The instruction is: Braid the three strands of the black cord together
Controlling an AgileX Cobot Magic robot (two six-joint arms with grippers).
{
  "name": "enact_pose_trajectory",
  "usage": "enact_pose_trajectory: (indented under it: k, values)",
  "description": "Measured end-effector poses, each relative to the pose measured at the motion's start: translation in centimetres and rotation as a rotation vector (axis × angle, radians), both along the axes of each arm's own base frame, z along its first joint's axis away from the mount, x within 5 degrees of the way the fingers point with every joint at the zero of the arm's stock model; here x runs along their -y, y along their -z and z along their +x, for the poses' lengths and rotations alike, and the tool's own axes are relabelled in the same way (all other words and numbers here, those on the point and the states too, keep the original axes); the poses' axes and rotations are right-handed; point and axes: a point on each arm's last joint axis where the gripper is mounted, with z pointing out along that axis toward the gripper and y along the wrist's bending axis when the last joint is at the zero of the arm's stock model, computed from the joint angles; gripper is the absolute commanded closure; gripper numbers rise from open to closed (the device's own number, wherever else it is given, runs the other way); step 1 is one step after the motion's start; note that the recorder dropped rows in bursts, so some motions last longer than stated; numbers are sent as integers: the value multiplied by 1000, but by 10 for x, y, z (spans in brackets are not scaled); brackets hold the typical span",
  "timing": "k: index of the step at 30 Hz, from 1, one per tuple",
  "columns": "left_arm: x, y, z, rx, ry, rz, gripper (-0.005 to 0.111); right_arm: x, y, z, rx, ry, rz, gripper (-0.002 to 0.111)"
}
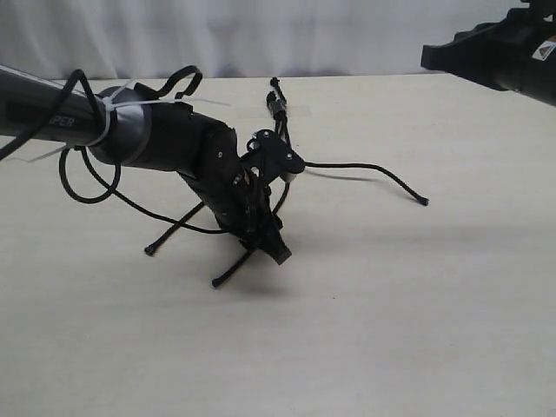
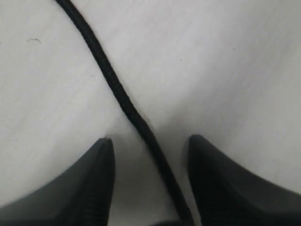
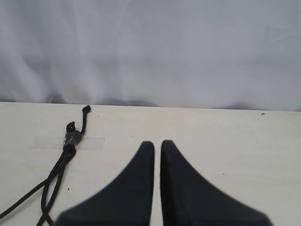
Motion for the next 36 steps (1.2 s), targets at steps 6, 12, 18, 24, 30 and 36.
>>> enact_pose_trajectory:
  k: [6, 12, 18, 24, 30, 36]
  values:
    - [0, 0, -1, -19, 2, 8, 107, 0, 2, 2, 3, 1, 0, 104]
    - [0, -9, 1, -50, 26, 38, 107, 0, 2, 2, 5, 1, 0, 104]
    - [-29, -56, 20, 63, -20, 25, 107, 0, 1, 2, 9, 1, 1, 104]
    - [-83, -51, 44, 95, -117, 76, 107, 0, 1, 2, 9, 1, 1, 104]
    - [-99, -11, 54, 50, -143, 98, 107, 0, 1, 2, 10, 1, 1, 104]
    - [-97, 0, 52, -6, -161, 87, 107, 0, 1, 2, 16, 3, 3, 104]
